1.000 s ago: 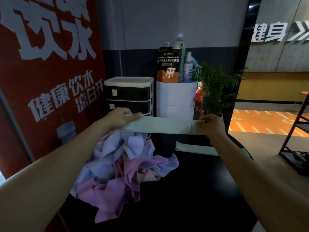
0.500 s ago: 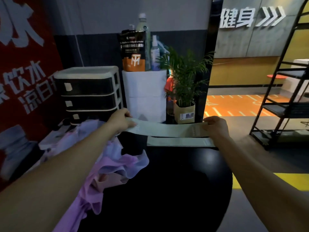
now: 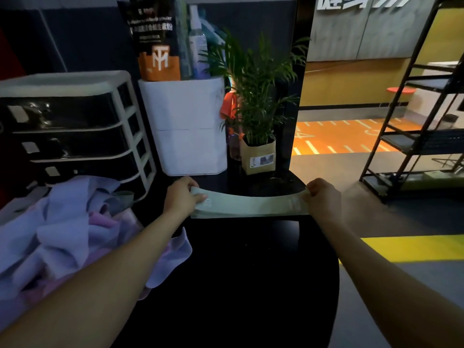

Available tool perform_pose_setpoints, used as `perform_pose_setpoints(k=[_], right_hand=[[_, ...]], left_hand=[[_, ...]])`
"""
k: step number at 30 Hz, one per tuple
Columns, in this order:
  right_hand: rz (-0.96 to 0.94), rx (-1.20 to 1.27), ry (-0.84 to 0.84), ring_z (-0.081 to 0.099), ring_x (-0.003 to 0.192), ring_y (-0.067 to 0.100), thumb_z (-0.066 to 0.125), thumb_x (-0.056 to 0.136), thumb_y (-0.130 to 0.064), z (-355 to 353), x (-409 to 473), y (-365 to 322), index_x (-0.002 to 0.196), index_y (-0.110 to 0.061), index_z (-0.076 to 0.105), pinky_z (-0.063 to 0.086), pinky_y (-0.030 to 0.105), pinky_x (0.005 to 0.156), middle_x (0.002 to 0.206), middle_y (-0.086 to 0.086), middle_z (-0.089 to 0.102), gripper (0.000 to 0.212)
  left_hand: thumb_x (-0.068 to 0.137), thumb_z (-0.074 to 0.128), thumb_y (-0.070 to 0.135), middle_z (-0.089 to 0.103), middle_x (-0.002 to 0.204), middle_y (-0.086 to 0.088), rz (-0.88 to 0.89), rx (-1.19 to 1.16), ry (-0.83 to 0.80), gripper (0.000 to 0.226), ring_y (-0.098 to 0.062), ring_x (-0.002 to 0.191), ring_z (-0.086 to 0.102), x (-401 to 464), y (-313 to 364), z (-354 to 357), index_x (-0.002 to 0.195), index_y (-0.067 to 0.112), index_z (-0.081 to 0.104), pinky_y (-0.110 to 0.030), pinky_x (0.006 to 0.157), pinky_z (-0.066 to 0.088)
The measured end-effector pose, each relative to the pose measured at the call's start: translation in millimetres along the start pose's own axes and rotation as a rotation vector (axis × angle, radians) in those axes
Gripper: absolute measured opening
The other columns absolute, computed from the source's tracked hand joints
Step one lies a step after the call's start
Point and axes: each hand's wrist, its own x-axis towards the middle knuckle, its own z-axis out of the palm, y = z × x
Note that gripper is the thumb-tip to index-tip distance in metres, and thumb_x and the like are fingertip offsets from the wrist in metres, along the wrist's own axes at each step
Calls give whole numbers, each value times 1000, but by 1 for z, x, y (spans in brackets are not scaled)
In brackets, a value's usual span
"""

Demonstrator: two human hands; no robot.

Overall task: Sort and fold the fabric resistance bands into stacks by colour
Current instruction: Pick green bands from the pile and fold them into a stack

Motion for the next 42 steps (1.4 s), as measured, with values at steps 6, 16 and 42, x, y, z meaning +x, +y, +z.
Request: perform_pose_setpoints(k=[6,16,42], right_hand=[[-38,-92,-23,55,90,31,49,82,2,11,3,9,98,-5,61,35,30,67,99,16,61,20],[-310,-281,-136,38,119,28,57,91,-17,20,-20,-18,124,-13,57,34,34,96,126,8,51,33],[-505,-359,-351,36,128,20,43,98,-31,53,-60,-28,125,-25,57,22,39,110,137,-3,45,31]], left_hand=[[74,77,15,61,92,-4,1,52,15,24,-21,83,58,2,-13,12,92,12,61,-29,76,46],[70,81,20,54,130,-4,22,-68,-197,66,-20,119,51,-5,-35,11,130,15,52,-32,105,39],[80,71,7,34,148,-5,75,36,-223,61,-20,134,37,-14,-37,5,135,10,47,-21,109,23]])
